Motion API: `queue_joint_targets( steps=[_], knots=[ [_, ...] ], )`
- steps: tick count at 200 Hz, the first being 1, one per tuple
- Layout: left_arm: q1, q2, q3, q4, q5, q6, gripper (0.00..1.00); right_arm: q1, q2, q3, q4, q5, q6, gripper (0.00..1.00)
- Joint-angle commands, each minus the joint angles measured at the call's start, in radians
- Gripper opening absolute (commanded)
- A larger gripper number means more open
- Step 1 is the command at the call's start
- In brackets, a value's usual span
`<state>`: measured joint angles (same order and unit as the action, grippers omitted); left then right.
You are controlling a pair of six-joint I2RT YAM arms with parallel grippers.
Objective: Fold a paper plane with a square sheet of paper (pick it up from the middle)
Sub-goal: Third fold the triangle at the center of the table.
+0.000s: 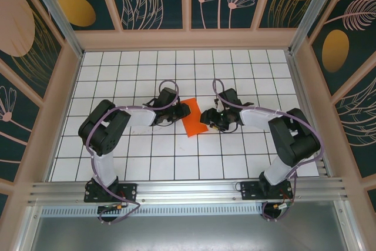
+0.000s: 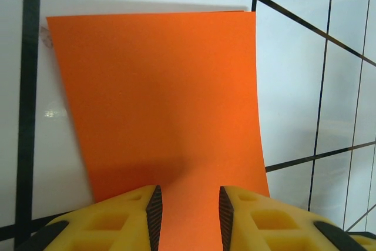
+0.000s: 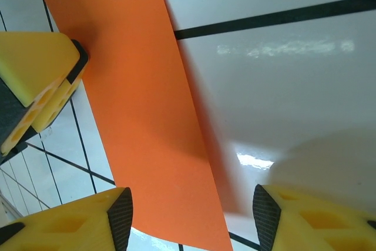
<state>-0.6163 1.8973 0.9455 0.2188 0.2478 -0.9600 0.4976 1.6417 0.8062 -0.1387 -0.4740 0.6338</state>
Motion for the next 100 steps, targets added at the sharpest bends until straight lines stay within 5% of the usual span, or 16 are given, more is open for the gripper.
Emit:
queue_joint_targets(
  steps=[1,51,100],
  knots=[
    [0.0,0.031,0.012,-0.048,-0.022,-0.019,0.35,0.015,0.018,-0.003,-0.025,-0.044,-0.017,0.58],
    [0.0,0.031,0.019,-0.067,-0.03,-0.016,0.35,0.015,0.004,-0.03,0.035,-0.145,0.032,0.52],
    [0.0,0.028,0.018,-0.074,-0.031,-0.011,0.35,-0.002,-0.071,-0.051,0.059,-0.106,0.119,0.4]
  ],
)
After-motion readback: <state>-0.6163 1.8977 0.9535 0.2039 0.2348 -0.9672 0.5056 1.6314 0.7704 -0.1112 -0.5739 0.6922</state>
